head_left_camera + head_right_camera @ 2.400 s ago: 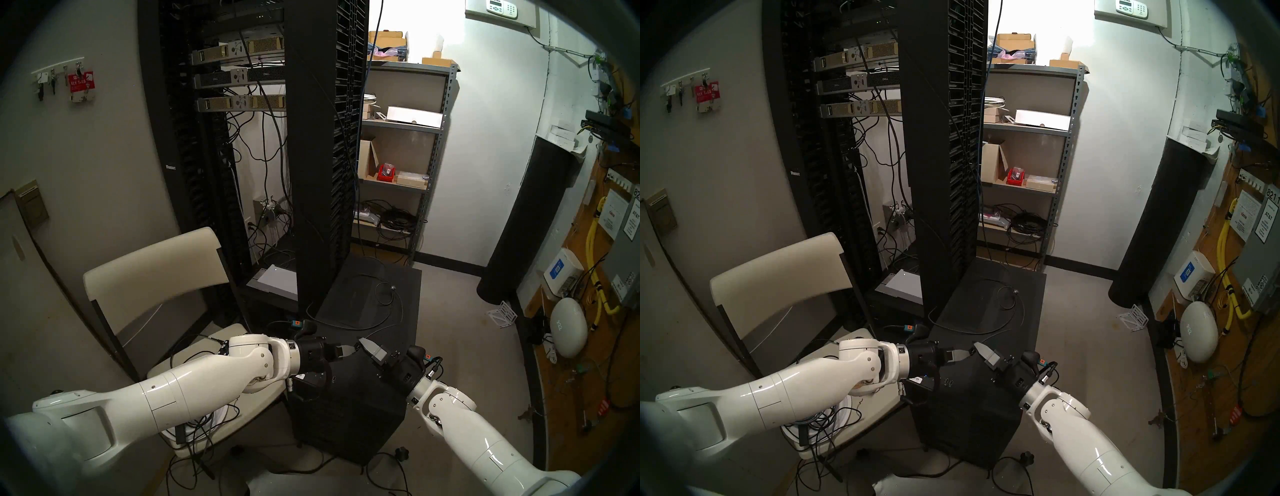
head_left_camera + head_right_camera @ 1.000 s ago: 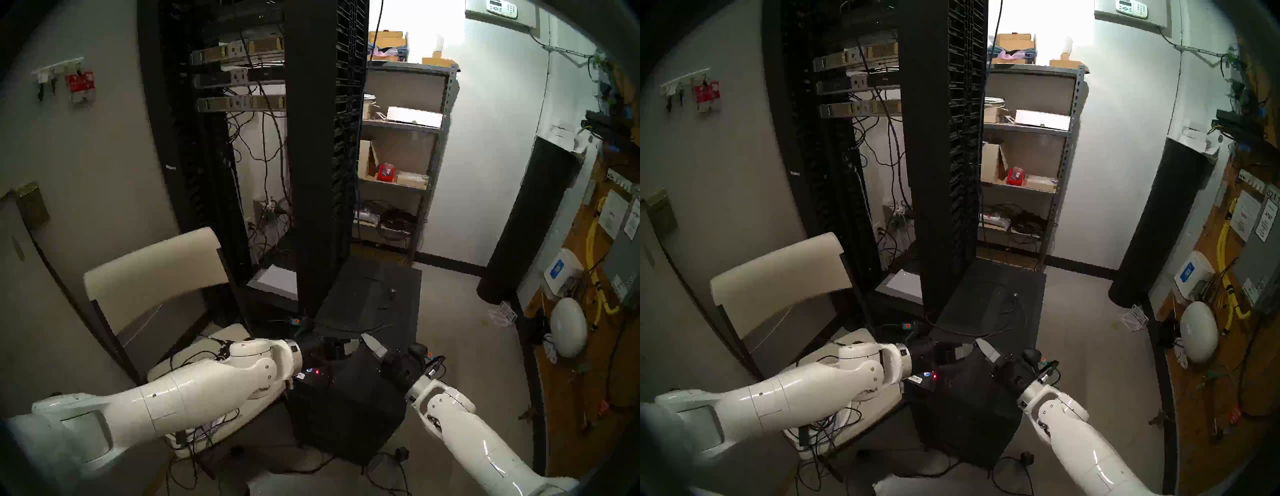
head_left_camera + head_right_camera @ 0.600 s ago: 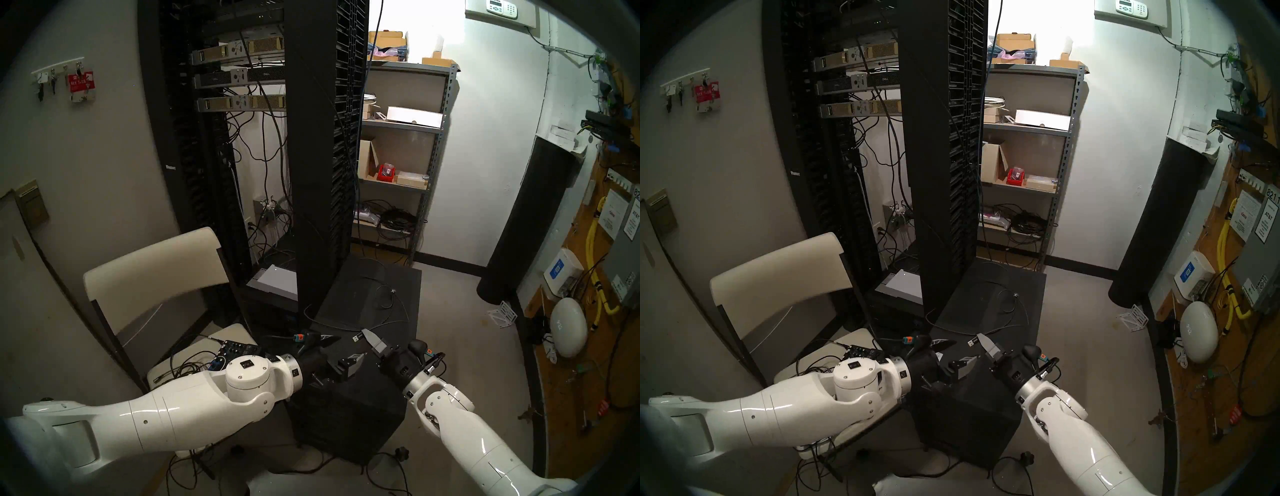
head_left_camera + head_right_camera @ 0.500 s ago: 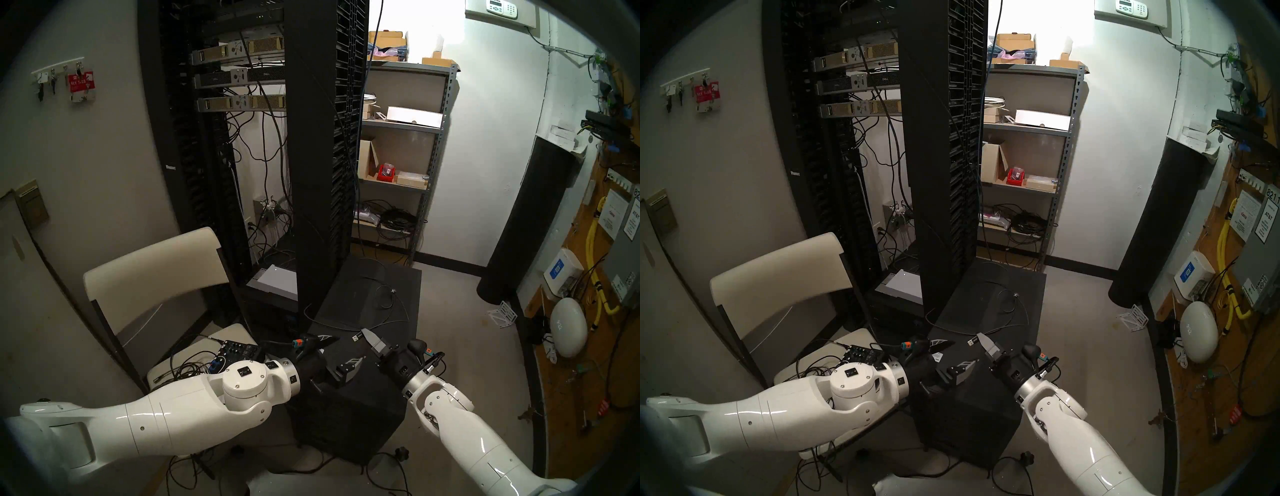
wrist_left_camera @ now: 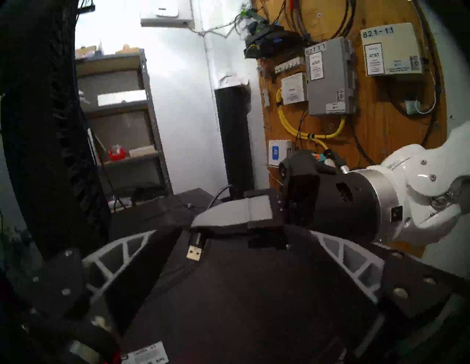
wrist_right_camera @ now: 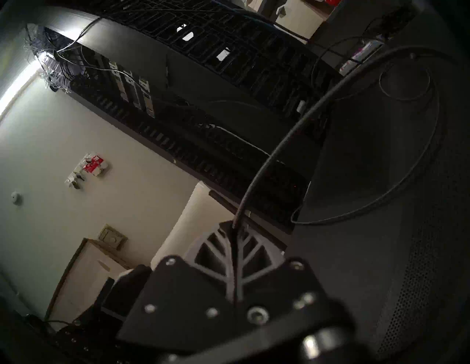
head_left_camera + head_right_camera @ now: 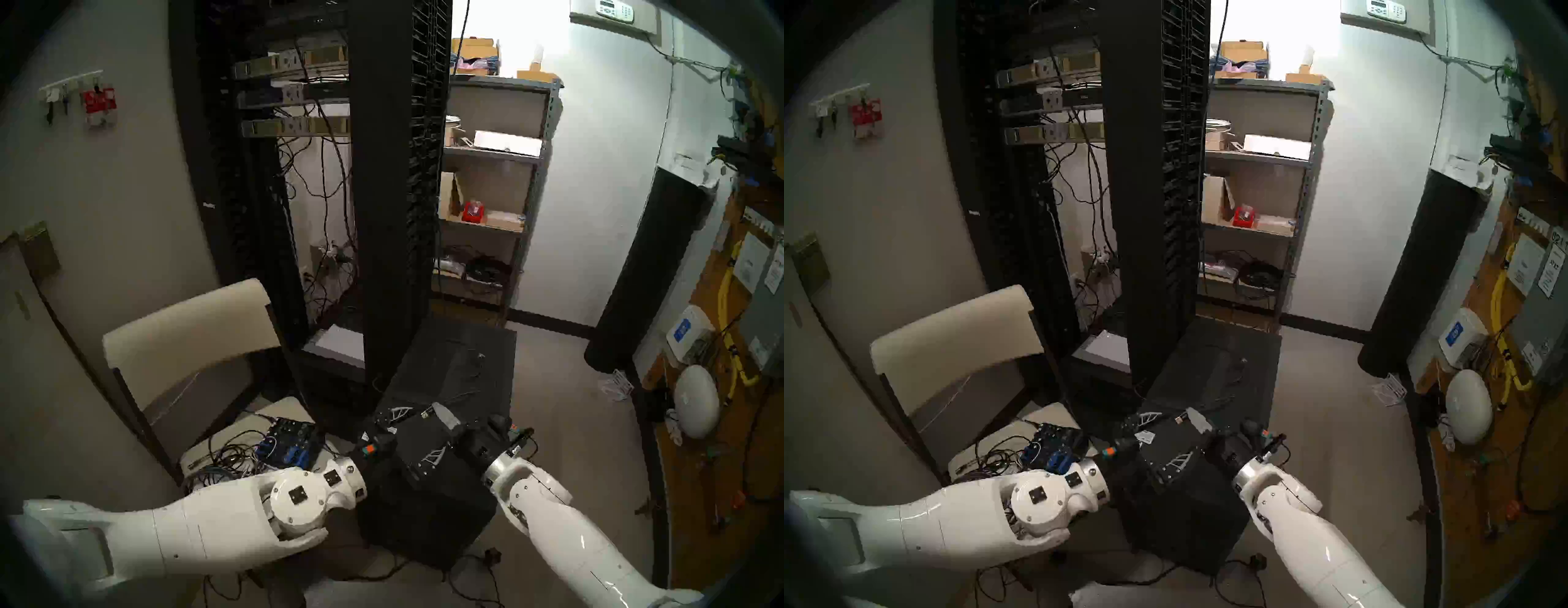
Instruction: Insert the cable into the workstation's USB slot
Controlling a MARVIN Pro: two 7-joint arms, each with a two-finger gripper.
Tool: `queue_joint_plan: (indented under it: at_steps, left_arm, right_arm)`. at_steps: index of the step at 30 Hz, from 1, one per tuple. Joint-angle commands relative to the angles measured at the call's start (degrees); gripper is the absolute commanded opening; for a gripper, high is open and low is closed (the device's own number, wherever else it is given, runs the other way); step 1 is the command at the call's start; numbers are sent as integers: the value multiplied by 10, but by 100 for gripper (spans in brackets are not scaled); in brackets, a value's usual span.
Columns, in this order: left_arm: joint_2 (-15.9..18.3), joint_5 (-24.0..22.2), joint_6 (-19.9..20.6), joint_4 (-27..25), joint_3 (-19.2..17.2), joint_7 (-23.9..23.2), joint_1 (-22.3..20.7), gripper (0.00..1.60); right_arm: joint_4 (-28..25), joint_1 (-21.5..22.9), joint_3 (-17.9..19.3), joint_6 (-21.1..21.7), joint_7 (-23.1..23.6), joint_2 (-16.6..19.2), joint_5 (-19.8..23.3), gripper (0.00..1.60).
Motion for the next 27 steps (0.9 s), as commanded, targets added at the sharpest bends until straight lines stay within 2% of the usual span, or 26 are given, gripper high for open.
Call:
queue_joint_plan:
  at_steps: [1, 2, 4, 7, 10, 12, 13, 16, 19, 22, 27]
  left_arm:
    - [-41, 111, -46, 25, 4, 60, -5, 120]
    - [-47, 128, -47, 32, 5, 72, -5, 110]
    - [-56, 161, -55, 46, 5, 97, -5, 102]
    - [-66, 208, -62, 63, 1, 128, -1, 100]
    - [-72, 250, -67, 77, -9, 154, 7, 100]
    - [-78, 272, -72, 86, -14, 173, 14, 106]
    - [-78, 285, -69, 88, -15, 185, 15, 115]
    - [-80, 309, -75, 96, -19, 215, 22, 122]
    - [-76, 318, -77, 99, -15, 236, 25, 125]
    - [-67, 294, -72, 90, -12, 223, 32, 129]
    - [-65, 293, -63, 87, -9, 216, 33, 128]
  right_arm:
    - [-39, -9, -2, -9, -20, -2, -10, 0]
    - [-44, -11, -3, -12, -27, -1, -15, 0]
    - [-53, -17, -1, -15, -37, -2, -17, 0]
    - [-67, -27, 2, -22, -56, 0, -24, 0]
    - [-79, -35, 8, -26, -73, 2, -27, 0]
    - [-87, -39, 12, -26, -84, 3, -29, 0]
    - [-91, -41, 14, -26, -88, 3, -30, 0]
    - [-100, -44, 21, -30, -105, 5, -37, 0]
    - [-105, -45, 26, -29, -114, 7, -41, 0]
    - [-104, -42, 26, -27, -118, 6, -44, 0]
    - [-96, -31, 21, -23, -119, 4, -51, 0]
